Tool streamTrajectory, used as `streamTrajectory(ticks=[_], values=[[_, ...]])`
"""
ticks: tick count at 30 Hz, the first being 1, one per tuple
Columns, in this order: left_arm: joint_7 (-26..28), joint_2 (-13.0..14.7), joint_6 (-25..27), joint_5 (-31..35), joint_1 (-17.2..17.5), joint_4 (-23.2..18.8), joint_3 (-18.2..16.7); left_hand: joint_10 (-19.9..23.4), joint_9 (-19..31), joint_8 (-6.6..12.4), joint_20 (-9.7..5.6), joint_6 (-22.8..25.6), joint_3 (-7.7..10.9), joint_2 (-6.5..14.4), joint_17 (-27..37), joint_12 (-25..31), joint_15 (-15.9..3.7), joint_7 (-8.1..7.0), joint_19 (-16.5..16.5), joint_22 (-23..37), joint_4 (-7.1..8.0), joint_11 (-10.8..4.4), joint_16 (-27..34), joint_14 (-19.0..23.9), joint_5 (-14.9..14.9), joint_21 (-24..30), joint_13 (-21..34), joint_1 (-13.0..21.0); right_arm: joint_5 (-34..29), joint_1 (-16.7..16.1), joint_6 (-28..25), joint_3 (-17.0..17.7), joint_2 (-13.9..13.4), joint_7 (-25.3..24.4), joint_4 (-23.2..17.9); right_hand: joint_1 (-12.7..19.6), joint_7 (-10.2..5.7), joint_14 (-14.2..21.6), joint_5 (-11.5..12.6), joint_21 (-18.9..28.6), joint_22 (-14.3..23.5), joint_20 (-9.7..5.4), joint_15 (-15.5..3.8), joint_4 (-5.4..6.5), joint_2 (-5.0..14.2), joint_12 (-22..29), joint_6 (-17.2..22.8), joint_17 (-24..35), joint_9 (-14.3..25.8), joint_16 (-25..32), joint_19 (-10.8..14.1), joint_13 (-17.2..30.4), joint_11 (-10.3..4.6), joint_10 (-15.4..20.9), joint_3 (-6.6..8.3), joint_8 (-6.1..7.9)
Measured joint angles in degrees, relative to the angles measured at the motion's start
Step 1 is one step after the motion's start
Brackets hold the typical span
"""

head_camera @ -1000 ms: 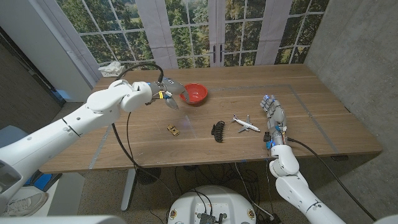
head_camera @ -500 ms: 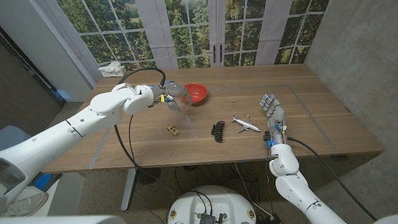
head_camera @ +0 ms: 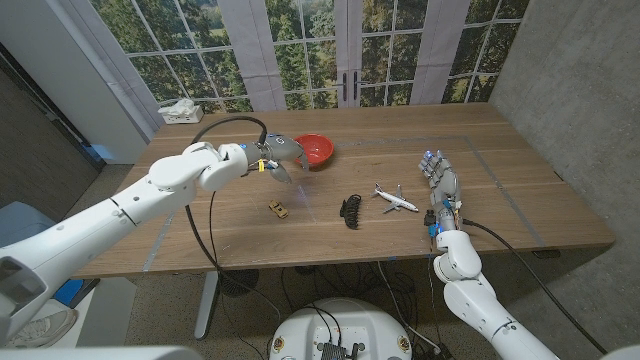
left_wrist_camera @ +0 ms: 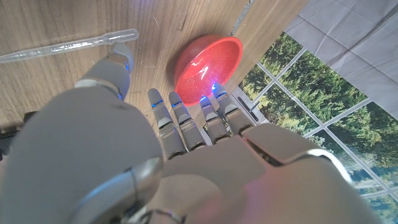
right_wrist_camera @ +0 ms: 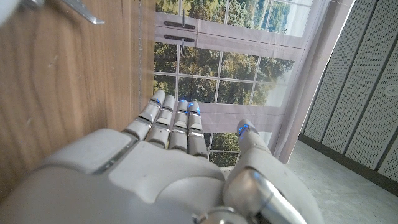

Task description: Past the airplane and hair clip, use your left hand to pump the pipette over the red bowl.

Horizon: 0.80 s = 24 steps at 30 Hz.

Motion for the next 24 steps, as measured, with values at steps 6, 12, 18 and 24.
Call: streamTrajectory(ticks=[6, 12, 18, 24], values=[[0.78, -0.29, -0.58, 0.34, -0.06, 1.44, 0.67, 0.31, 0.0, 0.0, 0.3, 0.31, -0.35, 0.0, 0.0, 0.0, 0.0, 0.31, 0.3, 0.0, 0.0, 0.09, 0.0, 0.62, 0.0, 0.0, 0.0, 0.0, 0.09, 0.25, -0.26, 0.0, -0.05, 0.06, 0.13, 0.0, 0.0, 0.0, 0.0, 0.0, 0.0, 0.0, 0.0, 0.0, 0.0, 0.0, 0.0, 0.0, 0.0, 0.0, 0.0, 0.0, 0.1, 0.52, 0.0, 0.0], [1.38, -0.61, -0.9, 0.85, -0.39, 2.58, 1.29, 0.73, 0.0, 0.0, 0.01, 1.23, -0.64, 0.31, 0.0, 0.0, 0.0, 0.42, 0.61, -0.01, 0.16, 0.09, 0.0, 0.62, 0.0, -0.38, 0.0, 0.32, 0.09, 0.52, -0.38, -0.03, -0.1, 0.13, 0.34, 0.0, 0.0, 0.0, 0.0, 0.0, 0.0, 0.0, 0.0, 0.0, 0.0, 0.0, 0.0, 0.0, 0.0, 0.0, 0.0, -0.01, 0.1, 0.52, 0.0, 0.0], [2.19, -0.94, -1.51, 1.1, -0.74, 3.78, 1.98, 1.49, -0.27, 0.35, 0.01, 2.02, -0.8, 0.75, 0.0, 0.0, 0.0, 0.3, 0.62, -0.01, -0.01, 0.14, 0.0, 1.24, 0.0, -0.6, -0.01, 0.76, 0.1, 0.76, -0.48, -0.07, -0.11, 0.18, 0.51, 0.0, 0.22, 0.0, 0.0, -0.23, -0.01, 0.0, 0.0, 0.0, 0.0, -0.01, 0.22, -0.01, 0.0, 0.0, 0.0, 0.26, 0.1, 0.52, 0.0, 0.0], [2.9, -1.02, -2.35, 1.12, -0.82, 4.06, 2.12, 1.85, -0.27, 0.44, 0.31, 2.26, -1.12, 1.05, 0.0, 0.0, 0.0, 0.41, 0.92, -0.01, 0.16, 0.2, 0.0, 1.23, 0.0, -0.81, -0.01, 1.05, 0.1, 0.97, -0.49, -0.14, -0.11, 0.18, 0.7, 0.0, 0.09, 0.0, 0.0, -0.23, -0.01, 0.0, 0.0, 0.0, 0.0, -0.01, 0.32, 0.28, -0.01, 0.43, 0.0, 0.26, 0.1, 0.51, 0.0, 0.0]])
